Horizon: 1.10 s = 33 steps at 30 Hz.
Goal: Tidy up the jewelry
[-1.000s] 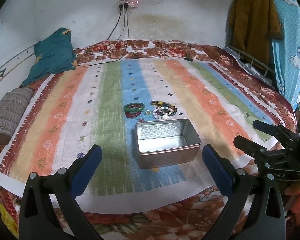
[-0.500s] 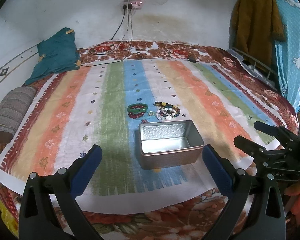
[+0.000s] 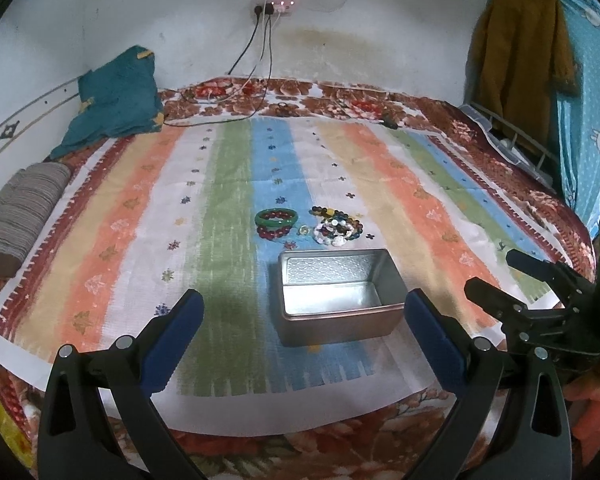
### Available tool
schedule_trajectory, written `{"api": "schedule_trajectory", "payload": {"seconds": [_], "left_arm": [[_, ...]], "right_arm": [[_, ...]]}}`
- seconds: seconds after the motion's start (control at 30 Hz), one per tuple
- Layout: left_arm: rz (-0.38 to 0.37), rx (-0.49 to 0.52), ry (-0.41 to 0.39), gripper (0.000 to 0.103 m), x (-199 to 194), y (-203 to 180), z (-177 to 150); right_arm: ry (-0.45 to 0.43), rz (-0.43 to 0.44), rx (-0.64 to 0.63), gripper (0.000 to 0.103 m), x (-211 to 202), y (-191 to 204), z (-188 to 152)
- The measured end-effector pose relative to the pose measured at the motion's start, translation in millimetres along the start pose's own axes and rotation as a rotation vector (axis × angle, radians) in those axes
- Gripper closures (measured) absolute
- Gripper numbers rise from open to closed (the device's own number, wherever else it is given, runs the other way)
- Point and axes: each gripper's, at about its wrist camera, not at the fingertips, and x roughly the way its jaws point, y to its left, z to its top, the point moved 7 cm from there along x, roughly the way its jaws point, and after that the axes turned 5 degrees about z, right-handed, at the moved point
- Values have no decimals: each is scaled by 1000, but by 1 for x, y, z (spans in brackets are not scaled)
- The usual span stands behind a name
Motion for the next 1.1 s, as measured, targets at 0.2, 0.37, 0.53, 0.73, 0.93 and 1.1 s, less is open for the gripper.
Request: {"api": "schedule_trajectory", "payload": {"seconds": [0.2,0.37,0.53,0.73,0.93,1.1], "left_arm": [[19,-28,32,5,15,5,12],[28,25,56,5,26,3,22],[46,42,57,5,36,8,35],[84,61,59,5,48,10,48],[91,50,76,5,59,13,55],[114,46,73,5,66,15,63]], "right_arm": [[8,-4,23,4,13,-8,15],[16,-23,20,4,28,-11,25],[20,-36,25,4,35,-15,29],[16,-46,17,4,41,-19,38],[22,-51,14,4,47,-22,42],[29,-56,10,4,54,-24,46]]}}
